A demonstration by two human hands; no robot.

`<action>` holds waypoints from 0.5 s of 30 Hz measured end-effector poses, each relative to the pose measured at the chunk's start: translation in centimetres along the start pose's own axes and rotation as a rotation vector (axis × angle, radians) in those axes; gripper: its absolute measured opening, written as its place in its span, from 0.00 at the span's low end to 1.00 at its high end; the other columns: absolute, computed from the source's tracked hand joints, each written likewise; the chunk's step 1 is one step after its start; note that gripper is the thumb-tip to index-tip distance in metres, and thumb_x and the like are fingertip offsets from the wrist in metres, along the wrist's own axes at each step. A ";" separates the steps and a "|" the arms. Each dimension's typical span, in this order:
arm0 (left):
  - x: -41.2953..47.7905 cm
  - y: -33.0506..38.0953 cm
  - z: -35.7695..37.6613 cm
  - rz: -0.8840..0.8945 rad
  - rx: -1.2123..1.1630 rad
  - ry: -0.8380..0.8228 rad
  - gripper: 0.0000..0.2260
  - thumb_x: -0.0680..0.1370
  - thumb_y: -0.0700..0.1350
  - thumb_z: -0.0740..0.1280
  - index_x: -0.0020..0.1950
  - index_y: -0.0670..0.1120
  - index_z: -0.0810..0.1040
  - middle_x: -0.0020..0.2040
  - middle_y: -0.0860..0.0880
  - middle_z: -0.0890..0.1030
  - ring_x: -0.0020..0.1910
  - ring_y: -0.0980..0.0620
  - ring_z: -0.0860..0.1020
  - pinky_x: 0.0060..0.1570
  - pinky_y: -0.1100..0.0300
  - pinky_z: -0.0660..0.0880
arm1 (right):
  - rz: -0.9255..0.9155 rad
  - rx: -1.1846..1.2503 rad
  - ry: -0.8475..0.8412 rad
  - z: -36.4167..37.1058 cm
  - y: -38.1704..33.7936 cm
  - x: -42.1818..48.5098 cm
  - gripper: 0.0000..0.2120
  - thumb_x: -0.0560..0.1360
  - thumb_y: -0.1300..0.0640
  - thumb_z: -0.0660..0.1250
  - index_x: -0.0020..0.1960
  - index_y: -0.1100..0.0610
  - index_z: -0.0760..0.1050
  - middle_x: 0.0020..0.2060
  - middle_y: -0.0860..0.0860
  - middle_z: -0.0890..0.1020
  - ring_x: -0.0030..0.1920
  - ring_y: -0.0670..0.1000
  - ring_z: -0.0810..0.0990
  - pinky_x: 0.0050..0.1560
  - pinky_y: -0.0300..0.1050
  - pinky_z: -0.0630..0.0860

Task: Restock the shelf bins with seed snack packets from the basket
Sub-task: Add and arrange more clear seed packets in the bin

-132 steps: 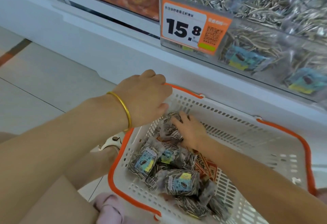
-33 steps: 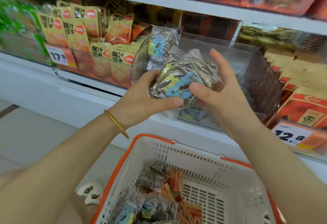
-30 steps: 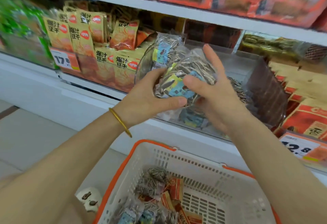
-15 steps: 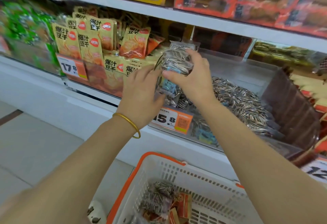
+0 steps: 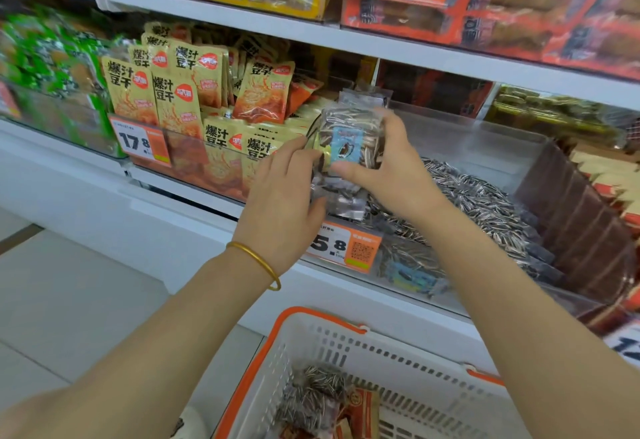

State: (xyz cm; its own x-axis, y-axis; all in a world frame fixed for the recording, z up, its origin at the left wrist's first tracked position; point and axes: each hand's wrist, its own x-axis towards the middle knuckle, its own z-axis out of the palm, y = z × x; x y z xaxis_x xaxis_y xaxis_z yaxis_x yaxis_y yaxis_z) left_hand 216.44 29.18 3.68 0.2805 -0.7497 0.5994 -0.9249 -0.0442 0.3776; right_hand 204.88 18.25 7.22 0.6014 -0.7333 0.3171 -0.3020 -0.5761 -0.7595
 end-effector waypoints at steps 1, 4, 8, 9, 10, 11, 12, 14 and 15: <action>0.0 0.0 0.0 0.002 -0.003 0.001 0.21 0.72 0.38 0.69 0.64 0.40 0.71 0.68 0.40 0.68 0.69 0.41 0.64 0.65 0.59 0.54 | -0.002 -0.048 -0.011 -0.2 -0.1 0.0 0.44 0.70 0.52 0.73 0.76 0.55 0.49 0.70 0.52 0.67 0.67 0.50 0.69 0.66 0.43 0.68; -0.2 0.0 0.1 -0.001 0.010 -0.010 0.20 0.71 0.37 0.70 0.63 0.39 0.72 0.69 0.40 0.68 0.69 0.41 0.64 0.66 0.55 0.56 | 0.005 -0.221 -0.023 0.9 -0.2 -0.4 0.51 0.70 0.47 0.73 0.77 0.53 0.39 0.71 0.57 0.59 0.68 0.58 0.66 0.64 0.50 0.67; -0.3 0.0 0.2 0.005 0.016 0.002 0.20 0.71 0.37 0.69 0.63 0.39 0.72 0.67 0.40 0.69 0.68 0.41 0.66 0.65 0.58 0.55 | 0.122 -0.266 -0.024 2.4 0.4 -0.8 0.53 0.70 0.44 0.71 0.76 0.52 0.34 0.70 0.61 0.58 0.65 0.62 0.68 0.60 0.53 0.69; -0.2 0.0 0.2 0.006 0.012 0.010 0.20 0.71 0.37 0.69 0.63 0.39 0.72 0.67 0.39 0.70 0.68 0.40 0.66 0.65 0.59 0.54 | 0.143 -0.237 -0.034 2.4 0.5 -0.8 0.53 0.70 0.44 0.72 0.77 0.54 0.35 0.71 0.61 0.58 0.67 0.62 0.66 0.61 0.52 0.67; -0.3 0.1 0.1 0.006 0.008 0.014 0.21 0.71 0.37 0.69 0.63 0.39 0.72 0.67 0.39 0.70 0.68 0.40 0.66 0.64 0.60 0.54 | 0.150 -0.196 -0.036 2.3 0.5 -0.9 0.54 0.69 0.46 0.73 0.77 0.54 0.36 0.71 0.60 0.58 0.69 0.60 0.64 0.63 0.50 0.66; -0.3 0.1 0.1 0.010 0.005 0.014 0.21 0.71 0.37 0.69 0.64 0.39 0.71 0.67 0.39 0.70 0.68 0.40 0.66 0.64 0.61 0.53 | 0.151 -0.141 -0.023 2.1 0.6 -0.9 0.54 0.69 0.47 0.74 0.77 0.54 0.38 0.72 0.59 0.58 0.70 0.58 0.62 0.63 0.47 0.64; -0.3 0.1 0.1 0.015 0.004 0.014 0.22 0.71 0.37 0.69 0.64 0.39 0.71 0.67 0.39 0.70 0.68 0.41 0.66 0.64 0.62 0.53 | 0.155 -0.084 0.002 1.8 0.6 -1.0 0.53 0.68 0.48 0.75 0.77 0.55 0.41 0.72 0.57 0.58 0.71 0.55 0.60 0.62 0.44 0.62; -0.2 0.1 0.2 0.028 0.007 0.009 0.23 0.71 0.36 0.70 0.65 0.38 0.70 0.68 0.40 0.70 0.68 0.41 0.66 0.65 0.62 0.52 | 0.196 -0.008 0.042 1.5 0.6 -1.2 0.51 0.67 0.48 0.76 0.76 0.55 0.46 0.72 0.55 0.58 0.70 0.53 0.61 0.59 0.38 0.59; -0.2 0.0 0.2 0.032 0.007 0.003 0.23 0.71 0.36 0.69 0.65 0.38 0.70 0.68 0.40 0.69 0.69 0.41 0.66 0.65 0.63 0.52 | 0.227 0.017 0.054 1.5 0.6 -1.2 0.51 0.65 0.46 0.77 0.76 0.55 0.48 0.71 0.55 0.59 0.69 0.53 0.62 0.60 0.38 0.59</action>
State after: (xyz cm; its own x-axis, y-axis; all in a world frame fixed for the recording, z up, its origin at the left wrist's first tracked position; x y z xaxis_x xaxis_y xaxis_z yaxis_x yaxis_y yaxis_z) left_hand 216.28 29.21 3.39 0.2516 -0.7488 0.6132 -0.9352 -0.0249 0.3533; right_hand 205.12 19.30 5.57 0.4792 -0.8617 0.1667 -0.4120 -0.3886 -0.8241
